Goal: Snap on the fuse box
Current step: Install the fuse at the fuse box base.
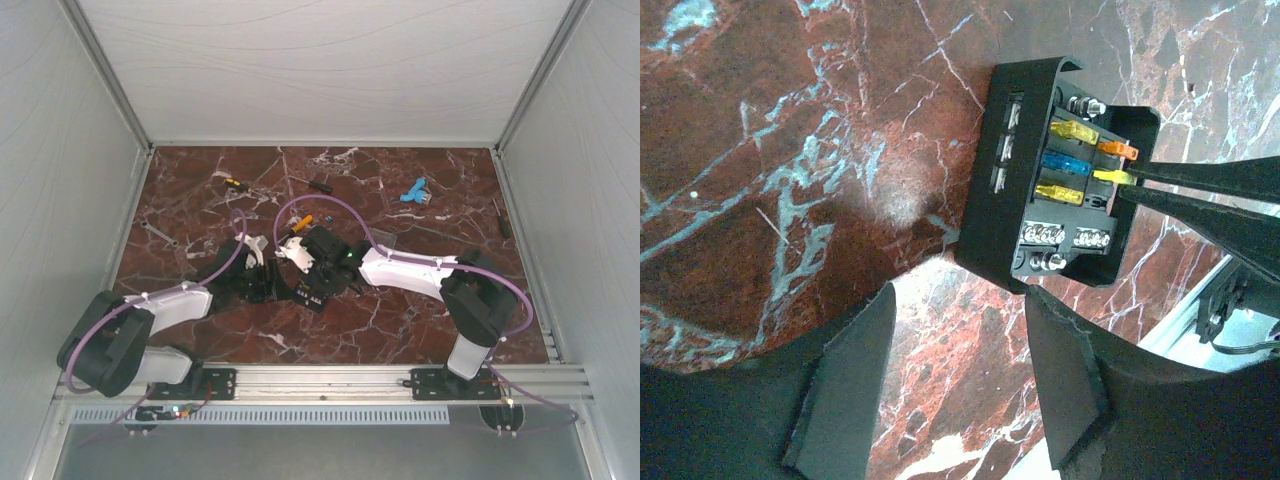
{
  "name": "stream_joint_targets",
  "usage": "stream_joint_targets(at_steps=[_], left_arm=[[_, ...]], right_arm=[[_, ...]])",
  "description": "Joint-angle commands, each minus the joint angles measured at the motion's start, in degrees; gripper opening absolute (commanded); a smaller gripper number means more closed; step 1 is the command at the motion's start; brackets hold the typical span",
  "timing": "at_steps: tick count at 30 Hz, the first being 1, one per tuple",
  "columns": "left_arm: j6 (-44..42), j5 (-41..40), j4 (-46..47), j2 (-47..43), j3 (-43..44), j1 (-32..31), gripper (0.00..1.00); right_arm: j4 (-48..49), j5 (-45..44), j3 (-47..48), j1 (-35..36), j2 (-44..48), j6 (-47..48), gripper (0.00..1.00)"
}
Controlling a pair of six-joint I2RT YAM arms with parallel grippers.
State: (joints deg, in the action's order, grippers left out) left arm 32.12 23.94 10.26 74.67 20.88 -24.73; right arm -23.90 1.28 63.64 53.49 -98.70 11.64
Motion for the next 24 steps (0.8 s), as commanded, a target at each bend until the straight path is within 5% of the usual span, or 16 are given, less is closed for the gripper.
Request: stream_joint_targets(at_steps=[1, 24], left_arm=[[0.21, 1.67, 3.08, 1.8, 1.83, 0.3, 0.54], [1.74, 1.81, 3.91, 0.63, 2.83, -0.31, 0.55]], right_arm=[[-3.27, -0.4, 1.6, -0.1, -0.56, 1.46, 0.0], [-2.28, 2.17, 0.79, -0.1, -2.48, 0.02, 0.0]])
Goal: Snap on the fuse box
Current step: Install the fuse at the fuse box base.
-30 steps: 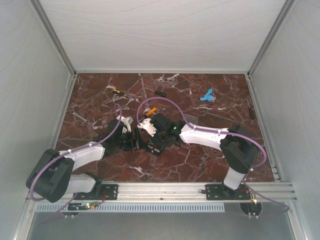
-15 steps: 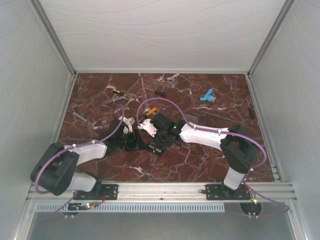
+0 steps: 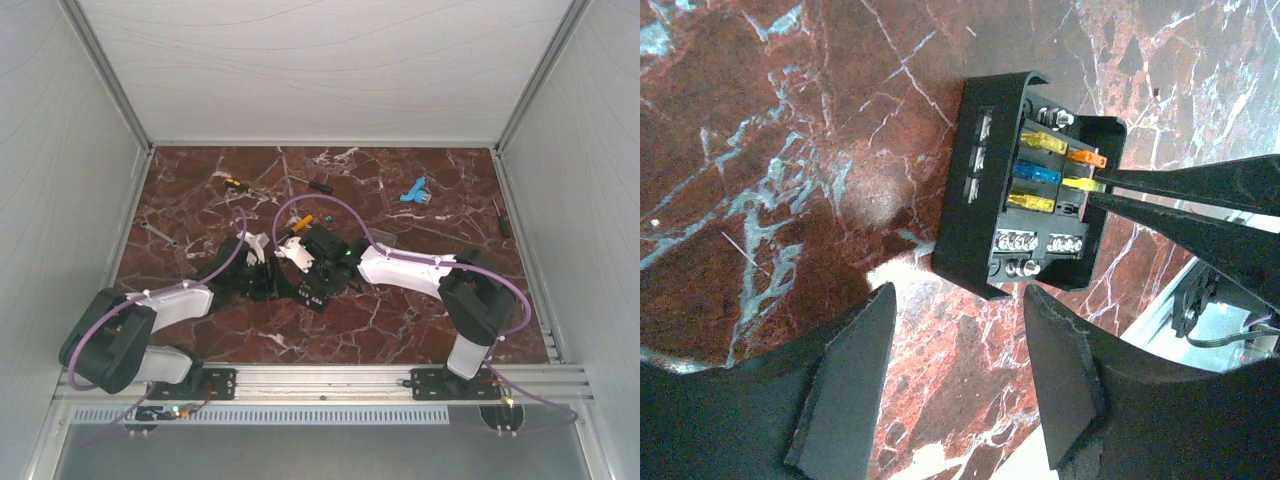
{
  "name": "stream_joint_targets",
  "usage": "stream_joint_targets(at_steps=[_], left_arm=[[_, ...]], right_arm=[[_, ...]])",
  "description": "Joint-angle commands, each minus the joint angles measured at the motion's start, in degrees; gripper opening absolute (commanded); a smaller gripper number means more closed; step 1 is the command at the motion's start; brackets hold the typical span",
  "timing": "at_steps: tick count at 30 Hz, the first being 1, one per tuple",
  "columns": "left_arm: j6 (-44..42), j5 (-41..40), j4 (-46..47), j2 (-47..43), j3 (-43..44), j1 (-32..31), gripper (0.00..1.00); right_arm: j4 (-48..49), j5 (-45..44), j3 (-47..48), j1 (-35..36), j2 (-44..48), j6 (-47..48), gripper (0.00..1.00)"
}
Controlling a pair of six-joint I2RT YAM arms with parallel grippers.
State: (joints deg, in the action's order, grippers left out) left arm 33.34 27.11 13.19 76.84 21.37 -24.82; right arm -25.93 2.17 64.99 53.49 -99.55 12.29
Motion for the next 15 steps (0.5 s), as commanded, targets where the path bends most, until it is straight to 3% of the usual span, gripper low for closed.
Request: stream_joint_targets(at_steps=[1, 9, 15], left_arm=[[0.42, -1.52, 0.73, -0.92, 2.7, -0.23, 0.54], [-0.06, -1.88, 0.93, 3.37, 4.07, -1.34, 0.48], [-1.3, -4.78, -1.87, 3.91, 4.78, -1.37, 0.36]], right_arm=[[-0.26, 1.4, -0.61, -0.06, -1.66, -0.77, 0.0], [0.04, 1.37, -1.01, -0.06, -1.1, -1.22, 0.0], [-0.16, -2.0, -1.16, -0.26, -0.88, -1.89, 0.0]])
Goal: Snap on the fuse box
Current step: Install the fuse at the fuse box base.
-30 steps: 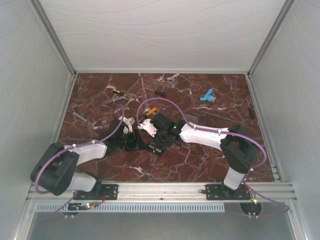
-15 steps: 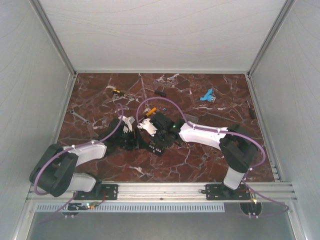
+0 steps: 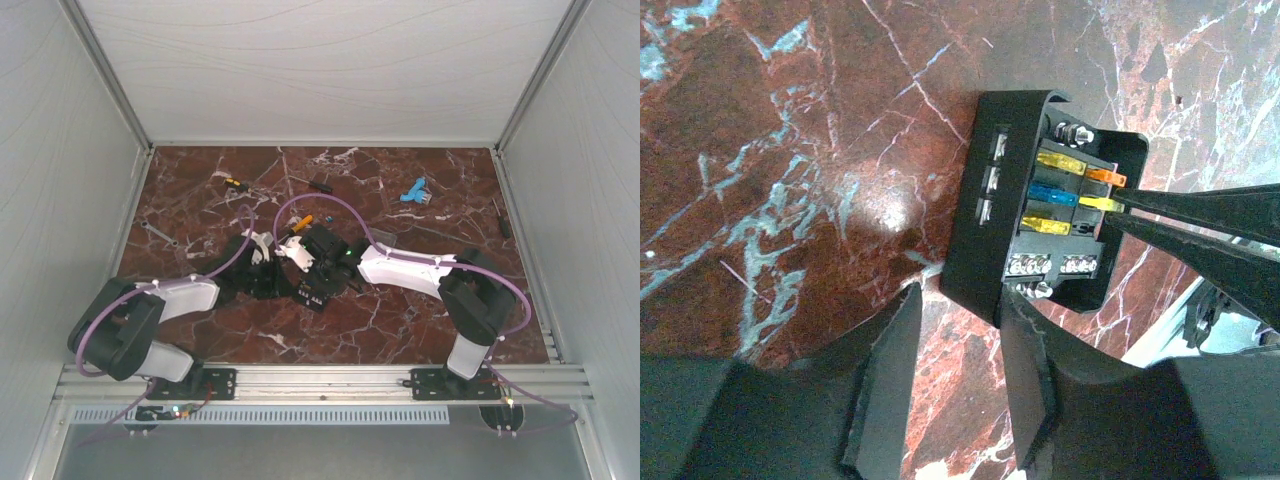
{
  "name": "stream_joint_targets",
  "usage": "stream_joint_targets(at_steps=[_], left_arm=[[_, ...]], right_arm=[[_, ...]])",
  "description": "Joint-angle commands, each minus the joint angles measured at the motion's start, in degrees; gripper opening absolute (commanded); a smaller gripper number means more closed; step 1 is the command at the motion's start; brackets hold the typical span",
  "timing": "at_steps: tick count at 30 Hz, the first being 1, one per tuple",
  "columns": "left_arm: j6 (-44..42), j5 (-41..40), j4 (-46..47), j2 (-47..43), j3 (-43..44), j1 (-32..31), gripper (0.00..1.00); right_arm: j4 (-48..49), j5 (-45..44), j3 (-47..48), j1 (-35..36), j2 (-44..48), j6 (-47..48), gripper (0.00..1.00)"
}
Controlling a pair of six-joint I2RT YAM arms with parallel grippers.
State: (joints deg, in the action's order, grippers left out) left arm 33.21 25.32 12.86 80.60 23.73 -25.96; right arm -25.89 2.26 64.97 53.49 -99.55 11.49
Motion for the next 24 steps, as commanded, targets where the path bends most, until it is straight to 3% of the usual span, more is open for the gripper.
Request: stream_joint_targets(at_steps=[1, 7, 24], left_arm=[[-1.29, -3.45, -1.98, -0.09, 2.38, -0.24, 0.34], [-2.05, -4.92, -3.37, -0.7, 2.51, -0.24, 0.27], [-1.75, -4.05, -2.59, -1.18, 1.92, -0.24, 0.21]], right_arm=[[-0.21, -2.39, -1.2, -0.24, -0.71, -1.23, 0.0], [-1.13, -2.51, -0.79, -0.27, 0.1, -1.22, 0.0], [-2.11, 2.96, -0.56, -4.03, -3.04, -6.39, 0.0]])
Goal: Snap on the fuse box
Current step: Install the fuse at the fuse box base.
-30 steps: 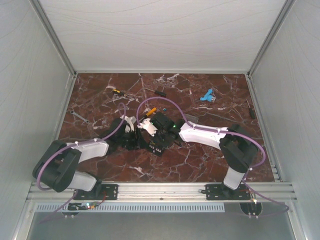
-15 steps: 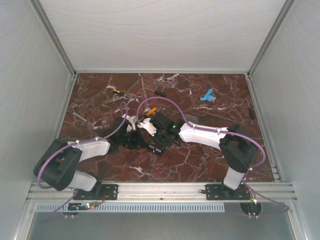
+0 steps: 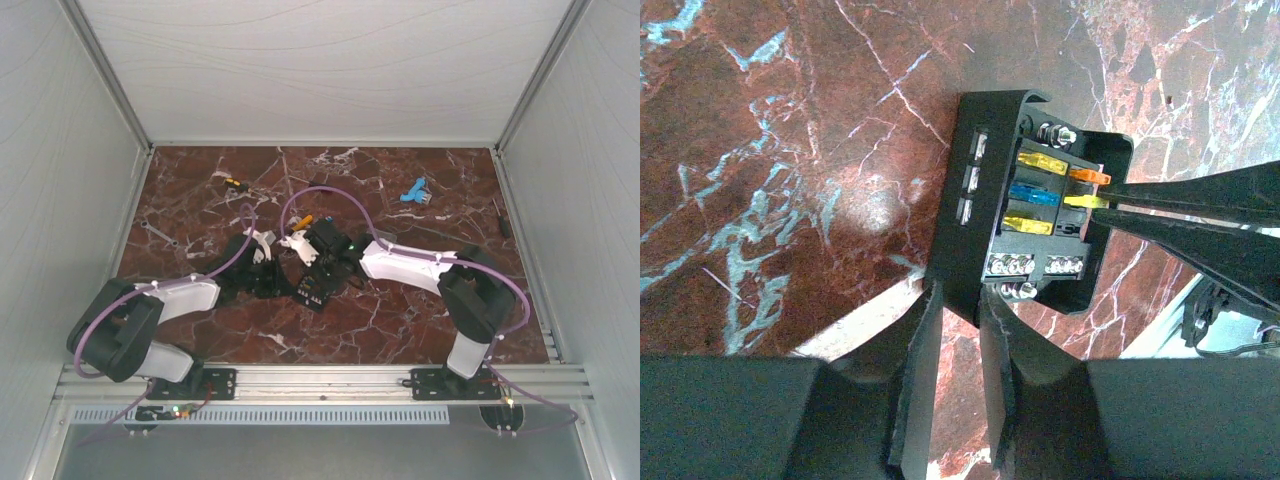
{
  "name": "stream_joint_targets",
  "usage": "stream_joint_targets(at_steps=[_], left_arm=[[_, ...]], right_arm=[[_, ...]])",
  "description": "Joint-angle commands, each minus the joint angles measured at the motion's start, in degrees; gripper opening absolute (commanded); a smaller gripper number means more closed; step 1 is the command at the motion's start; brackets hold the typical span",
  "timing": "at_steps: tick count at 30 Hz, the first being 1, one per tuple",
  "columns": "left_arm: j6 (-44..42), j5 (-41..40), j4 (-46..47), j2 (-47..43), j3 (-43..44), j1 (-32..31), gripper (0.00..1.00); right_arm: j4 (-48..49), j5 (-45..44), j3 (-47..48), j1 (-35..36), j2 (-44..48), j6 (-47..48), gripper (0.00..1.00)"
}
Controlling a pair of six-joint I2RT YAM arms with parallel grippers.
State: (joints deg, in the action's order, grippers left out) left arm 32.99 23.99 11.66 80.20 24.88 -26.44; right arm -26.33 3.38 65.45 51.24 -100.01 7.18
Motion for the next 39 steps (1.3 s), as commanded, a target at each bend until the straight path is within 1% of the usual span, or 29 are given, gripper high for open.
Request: stream_joint_targets(at_steps=[1, 4, 7, 15, 16, 23, 32, 39], left_arm=[[-1.45, -2.63, -1.31, -0.79, 0.7, 0.24, 0.21], [-1.35, -2.27, -1.03, -0.75, 0.6, 0.24, 0.2], [-1.43, -2.38, -1.31, -0.83, 0.6, 0.29, 0.2], [-1.83, -3.66, -2.68, -1.53, 0.89, 0.24, 0.19], [-1.91, -3.7, -2.76, -1.54, 0.87, 0.24, 0.18], [-2.23, -4.37, -3.22, -1.55, 0.96, 0.32, 0.17], [-2.32, -4.3, -3.13, -1.45, 1.04, 0.33, 0.16], [-2.24, -3.3, -2.23, -1.41, 0.96, 0.33, 0.16]], right_arm=[[-1.42, 2.36, -1.11, -1.62, -2.84, -2.08, 0.0], [-1.43, 1.49, -0.44, -0.43, -4.45, -1.82, 0.0], [-2.1, -1.61, 0.4, 1.35, -5.45, -1.14, 0.0], [-3.61, -5.58, 0.7, 1.42, -1.39, -0.15, 0.0], [-3.86, -5.71, 0.85, 1.34, -1.14, 1.56, 0.0], [-4.9, -6.78, 1.83, 1.39, -2.34, 1.26, 0.0], [-2.28, -3.39, 0.73, -0.78, 0.5, -2.07, 0.0], [-2.07, -2.29, 1.27, -0.28, -2.14, -1.47, 0.0]])
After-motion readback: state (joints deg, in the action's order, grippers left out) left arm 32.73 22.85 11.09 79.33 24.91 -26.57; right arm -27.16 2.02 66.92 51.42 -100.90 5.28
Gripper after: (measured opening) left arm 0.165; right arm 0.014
